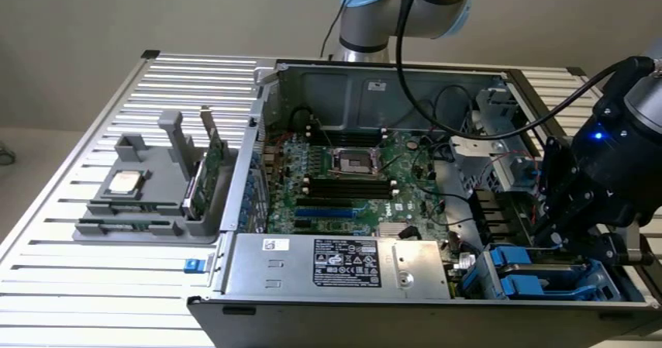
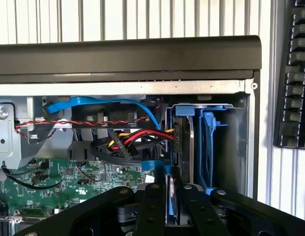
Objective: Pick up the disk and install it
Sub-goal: 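Insert the second disk wire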
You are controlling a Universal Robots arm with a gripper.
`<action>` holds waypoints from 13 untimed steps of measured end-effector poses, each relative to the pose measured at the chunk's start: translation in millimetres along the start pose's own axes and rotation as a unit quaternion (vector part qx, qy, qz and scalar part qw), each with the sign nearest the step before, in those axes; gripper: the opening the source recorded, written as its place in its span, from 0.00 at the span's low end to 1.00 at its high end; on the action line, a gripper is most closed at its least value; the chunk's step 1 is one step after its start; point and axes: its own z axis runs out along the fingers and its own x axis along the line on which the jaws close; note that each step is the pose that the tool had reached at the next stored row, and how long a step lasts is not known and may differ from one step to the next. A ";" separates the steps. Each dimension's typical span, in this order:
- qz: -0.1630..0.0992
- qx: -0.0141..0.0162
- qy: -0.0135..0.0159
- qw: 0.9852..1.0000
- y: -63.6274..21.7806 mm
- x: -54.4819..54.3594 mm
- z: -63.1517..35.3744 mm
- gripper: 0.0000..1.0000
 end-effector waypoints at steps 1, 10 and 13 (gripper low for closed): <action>0.000 0.000 0.000 1.000 0.0 -0.4 0.0 0.16; 0.015 -0.001 -0.001 1.000 0.0 -3.2 -0.2 0.16; 0.025 -0.001 -0.001 1.000 0.0 -3.5 -0.2 0.16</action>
